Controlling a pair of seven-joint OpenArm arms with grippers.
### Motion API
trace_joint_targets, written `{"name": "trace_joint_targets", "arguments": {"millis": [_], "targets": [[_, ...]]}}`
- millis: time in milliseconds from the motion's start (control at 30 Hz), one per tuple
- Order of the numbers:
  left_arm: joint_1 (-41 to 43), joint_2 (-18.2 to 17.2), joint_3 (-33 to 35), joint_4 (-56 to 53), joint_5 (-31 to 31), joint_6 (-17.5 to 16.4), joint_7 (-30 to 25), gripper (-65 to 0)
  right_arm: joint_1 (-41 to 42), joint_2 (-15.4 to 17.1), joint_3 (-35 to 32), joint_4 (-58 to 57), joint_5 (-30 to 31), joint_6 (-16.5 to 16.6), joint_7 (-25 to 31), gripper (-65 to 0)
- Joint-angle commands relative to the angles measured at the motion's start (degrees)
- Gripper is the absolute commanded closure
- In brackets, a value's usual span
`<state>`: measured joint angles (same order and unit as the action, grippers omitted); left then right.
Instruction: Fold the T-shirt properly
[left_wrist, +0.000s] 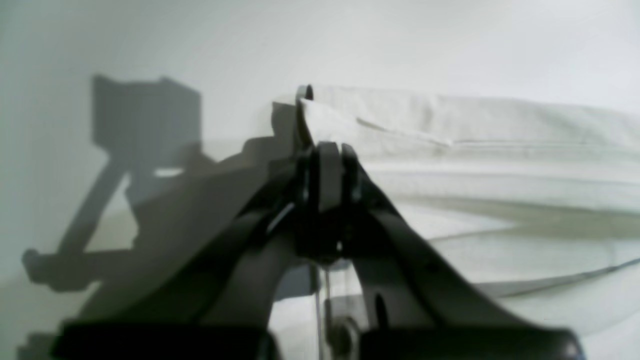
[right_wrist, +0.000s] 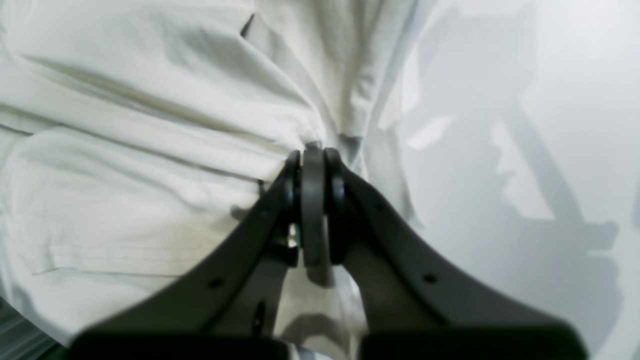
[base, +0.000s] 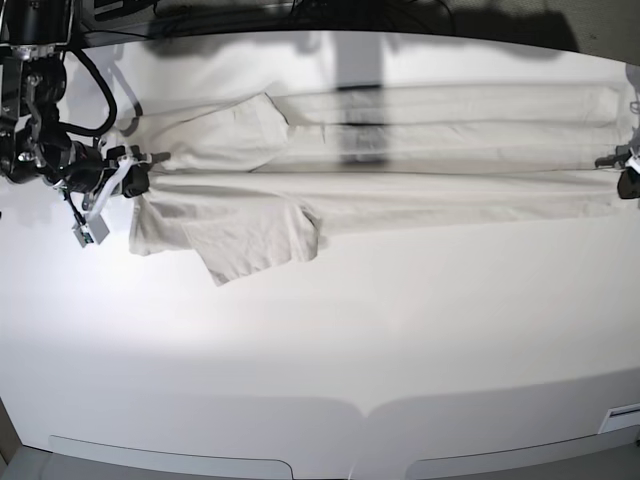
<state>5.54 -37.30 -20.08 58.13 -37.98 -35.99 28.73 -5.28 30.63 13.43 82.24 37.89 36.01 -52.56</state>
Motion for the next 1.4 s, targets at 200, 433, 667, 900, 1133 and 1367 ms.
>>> {"name": "trace_joint_targets", "arguments": {"millis": [200,433,667,900,1133,1367], "targets": [[1.60,-1.95,-0.57,0.74,1.11,0.37,-2.67,0.0,0.31,1.27,0.55,1.01,0.04,-0.02,0.61,0.0],[2.23,-1.95,-0.57,0.74,1.99,0.39,-2.86,0.0,0.33,1.27,0.55,1.01,0.04,-0.90,-1.79,0.0],[2.21,-1.97,-0.57,0.81,-0.04,-0.96,-3.04,-26.0,1.22,1.29,0.55,1.01,1.84,-0.02,-3.87,-27.2],[2.21,-1.95,-0.57,3.96,-2.71,-1.77,-3.04,-26.7,9.70,1.25,0.37,1.01,10.43,0.26,-3.85,-32.8],[2.21,-1.57,-0.55,9.68,-8.22,-1.81,-1.97,-26.7,18.47,-4.94,-6.91,-2.29,1.01,0.24,-2.29,-32.8],[2.21,2.56,-0.55,15.56,-8.09,-1.84,0.02,-26.6,25.94,-11.72,-11.69,-11.08,-9.92,-0.46,-0.28,-32.8]]}}
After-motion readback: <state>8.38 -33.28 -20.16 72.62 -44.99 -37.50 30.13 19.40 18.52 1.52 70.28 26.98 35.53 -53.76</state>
